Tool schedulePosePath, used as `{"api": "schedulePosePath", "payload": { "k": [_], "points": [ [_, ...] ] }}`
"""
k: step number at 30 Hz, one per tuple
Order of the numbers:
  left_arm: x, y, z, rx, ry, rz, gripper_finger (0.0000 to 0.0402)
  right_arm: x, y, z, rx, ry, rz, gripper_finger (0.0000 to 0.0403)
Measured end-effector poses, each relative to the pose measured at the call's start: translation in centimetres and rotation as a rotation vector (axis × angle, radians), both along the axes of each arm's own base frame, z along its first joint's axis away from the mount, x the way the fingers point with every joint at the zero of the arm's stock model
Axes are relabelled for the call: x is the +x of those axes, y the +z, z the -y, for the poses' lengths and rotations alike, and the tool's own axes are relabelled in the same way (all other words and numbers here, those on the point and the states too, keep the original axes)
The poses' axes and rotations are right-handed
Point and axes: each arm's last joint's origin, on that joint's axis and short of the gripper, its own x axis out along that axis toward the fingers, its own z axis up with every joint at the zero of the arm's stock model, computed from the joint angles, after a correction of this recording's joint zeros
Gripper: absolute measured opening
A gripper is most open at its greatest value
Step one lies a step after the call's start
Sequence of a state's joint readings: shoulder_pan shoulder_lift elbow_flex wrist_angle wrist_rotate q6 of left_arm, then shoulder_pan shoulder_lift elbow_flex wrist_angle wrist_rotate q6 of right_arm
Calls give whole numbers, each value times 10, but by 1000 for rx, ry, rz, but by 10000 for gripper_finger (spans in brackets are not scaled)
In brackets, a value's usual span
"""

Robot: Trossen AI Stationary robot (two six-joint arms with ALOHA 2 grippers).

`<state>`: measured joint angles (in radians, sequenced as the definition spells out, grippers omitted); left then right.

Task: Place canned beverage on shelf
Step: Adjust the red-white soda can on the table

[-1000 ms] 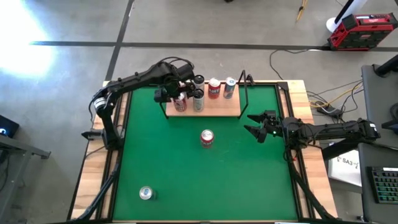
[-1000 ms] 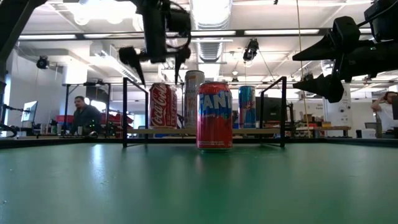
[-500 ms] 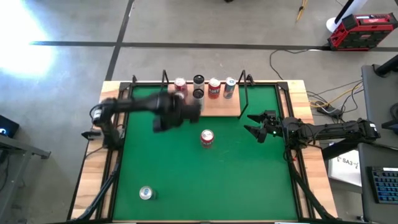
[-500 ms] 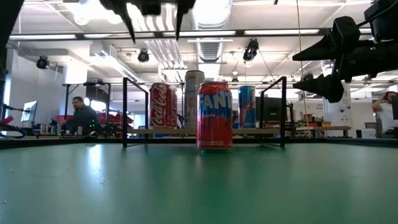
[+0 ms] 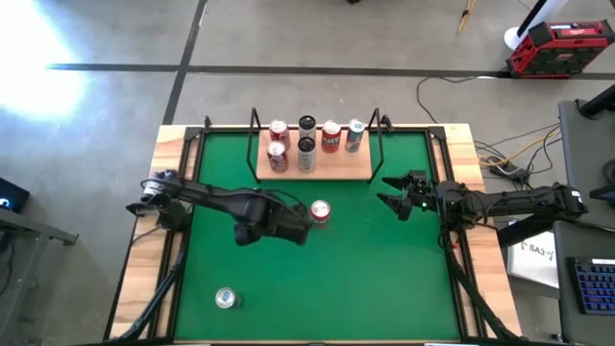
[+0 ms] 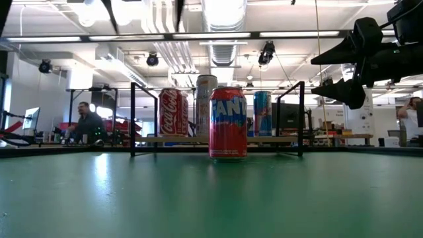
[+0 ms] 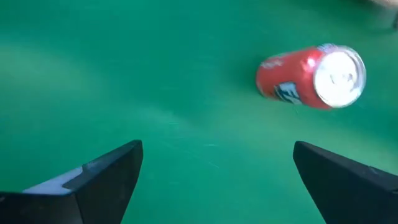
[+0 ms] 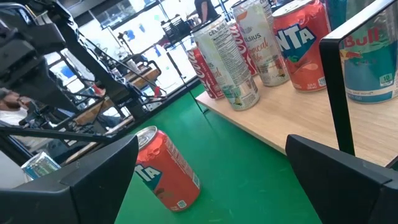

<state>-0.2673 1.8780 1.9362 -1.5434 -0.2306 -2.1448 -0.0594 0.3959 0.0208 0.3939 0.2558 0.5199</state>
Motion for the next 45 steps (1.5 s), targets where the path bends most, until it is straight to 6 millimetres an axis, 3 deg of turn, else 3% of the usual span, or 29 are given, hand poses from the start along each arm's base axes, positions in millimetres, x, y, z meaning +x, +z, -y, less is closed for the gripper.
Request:
{"api": "schedulePosePath", "payload": {
  "k": [10,19,23,37,45],
  "points": [
    [66,-38,-28,48,-279,-7,400,0,0,0,0,0,-1,400],
    [118,-66,-56,70,-360,-62,400,0,0,0,0,0,0,400],
    [120,-86,-70,-4,-354,-102,397,0,0,0,0,0,1,400],
    [124,-100,-85,-23,-298,-120,385,0,0,0,0,-7,0,400],
    [126,-103,-85,-27,-296,-113,326,0,0,0,0,-7,0,400]
  ]
}}
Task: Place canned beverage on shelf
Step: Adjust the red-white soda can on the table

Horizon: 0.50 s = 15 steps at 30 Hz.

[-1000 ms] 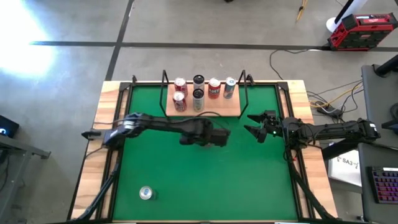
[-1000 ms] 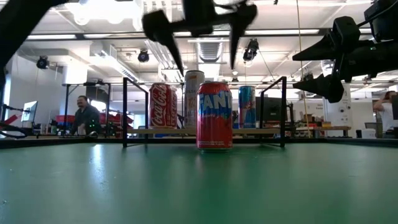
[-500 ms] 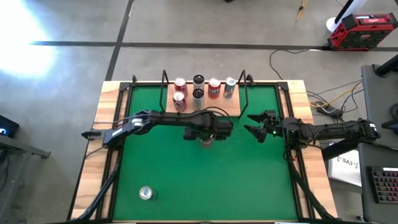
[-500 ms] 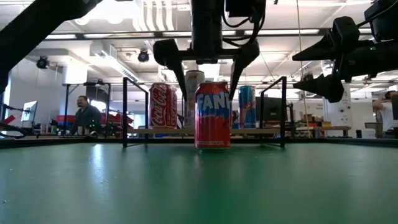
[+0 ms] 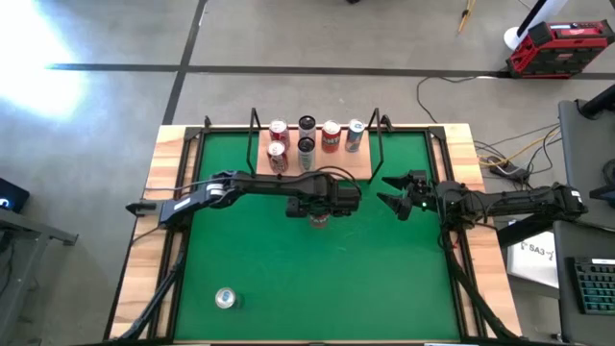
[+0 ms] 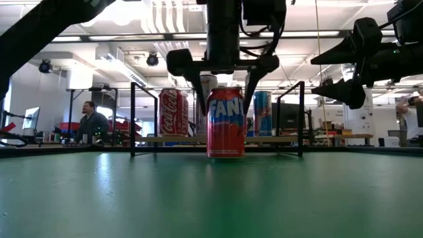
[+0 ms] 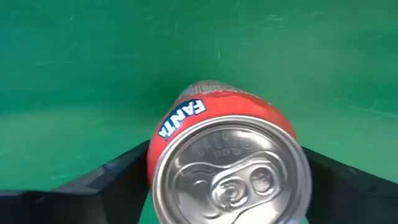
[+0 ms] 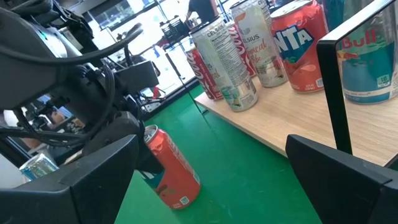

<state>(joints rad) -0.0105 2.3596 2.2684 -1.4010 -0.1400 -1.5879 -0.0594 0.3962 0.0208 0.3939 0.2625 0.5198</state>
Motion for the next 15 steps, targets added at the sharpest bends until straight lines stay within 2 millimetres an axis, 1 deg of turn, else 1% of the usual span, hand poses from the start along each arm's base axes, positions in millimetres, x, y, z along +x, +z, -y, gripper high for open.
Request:
{"api": "schedulePosePath", "payload": {
  "k": [3,4,8,13,15],
  "points": [
    [0,0,0,-1,14,6,287,0,0,0,0,0,0,400],
    [0,0,0,-1,19,7,284,0,0,0,0,0,0,400],
    [2,4,0,-3,20,24,284,0,0,0,0,0,0,400],
    [6,25,-7,35,-36,102,284,0,0,0,0,0,0,400],
    [6,29,-15,59,-71,126,284,0,0,0,0,0,0,400]
  ]
}}
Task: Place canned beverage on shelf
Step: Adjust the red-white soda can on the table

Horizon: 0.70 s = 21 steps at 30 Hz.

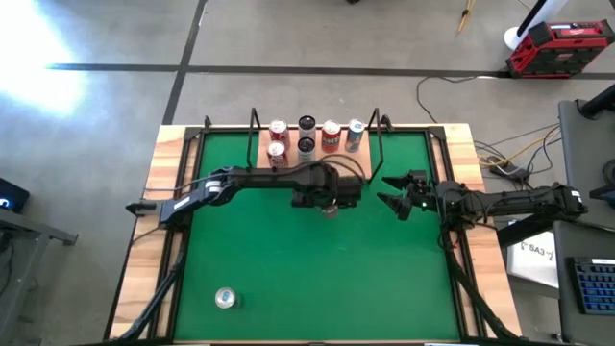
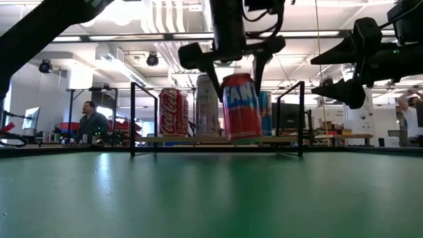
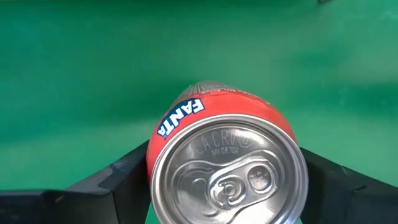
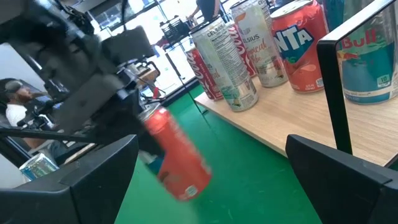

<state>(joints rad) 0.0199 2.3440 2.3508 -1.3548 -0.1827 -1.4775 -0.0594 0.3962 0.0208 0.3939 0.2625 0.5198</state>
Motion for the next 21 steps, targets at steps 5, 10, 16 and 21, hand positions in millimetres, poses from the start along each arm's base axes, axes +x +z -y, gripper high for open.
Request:
{"api": "schedulePosePath", "payload": {
  "k": [5,10,16,21],
  "points": [
    [2,2,-25,2,-67,16,284,0,0,0,0,0,0,400],
    [2,3,-47,-42,-137,39,284,0,0,0,0,-1,0,400],
    [0,3,-54,-41,-139,32,284,0,0,0,0,0,0,400],
    [-4,0,-53,-41,-117,-18,284,0,0,0,0,0,0,400]
  ]
}}
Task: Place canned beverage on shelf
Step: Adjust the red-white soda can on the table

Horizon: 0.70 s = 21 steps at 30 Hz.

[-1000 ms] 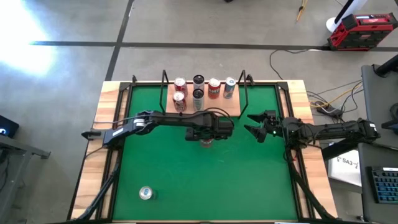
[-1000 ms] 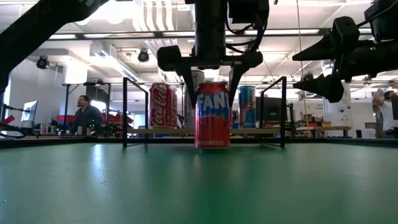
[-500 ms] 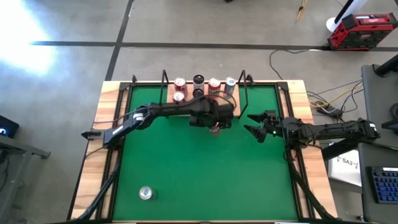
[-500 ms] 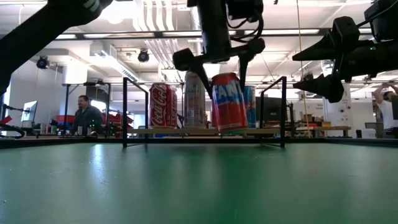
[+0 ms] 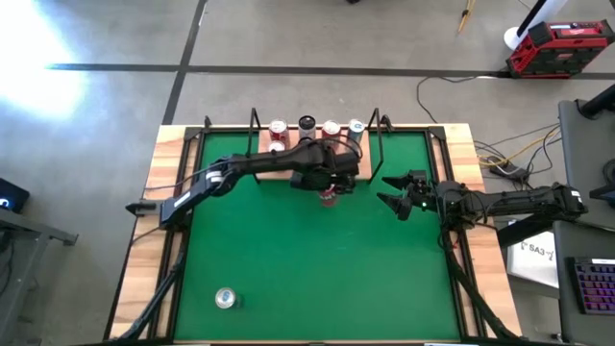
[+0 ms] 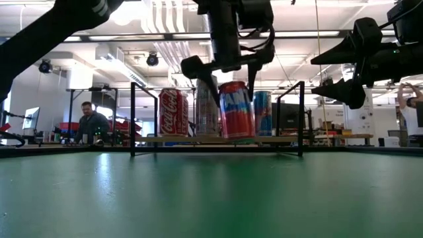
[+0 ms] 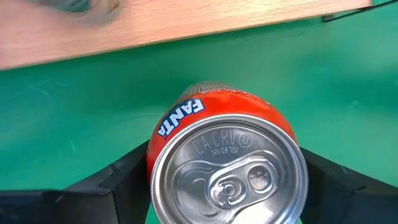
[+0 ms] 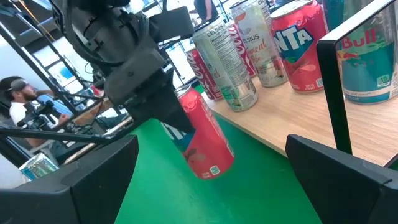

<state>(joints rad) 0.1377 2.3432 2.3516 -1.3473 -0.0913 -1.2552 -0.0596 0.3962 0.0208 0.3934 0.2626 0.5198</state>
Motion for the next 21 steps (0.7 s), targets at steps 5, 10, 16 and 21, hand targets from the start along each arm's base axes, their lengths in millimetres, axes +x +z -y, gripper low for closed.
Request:
{"api": "schedulePosePath", "payload": {
  "k": [5,10,16,21],
  "points": [
    [2,-12,-1,-4,10,-40,284,0,0,0,0,0,0,400],
    [5,-23,-3,-7,11,-69,286,0,0,0,0,0,0,400],
    [6,-24,-5,-7,25,-58,288,0,0,0,0,0,1,400],
    [6,-23,-4,-19,57,-55,325,0,0,0,0,0,1,400]
  ]
}}
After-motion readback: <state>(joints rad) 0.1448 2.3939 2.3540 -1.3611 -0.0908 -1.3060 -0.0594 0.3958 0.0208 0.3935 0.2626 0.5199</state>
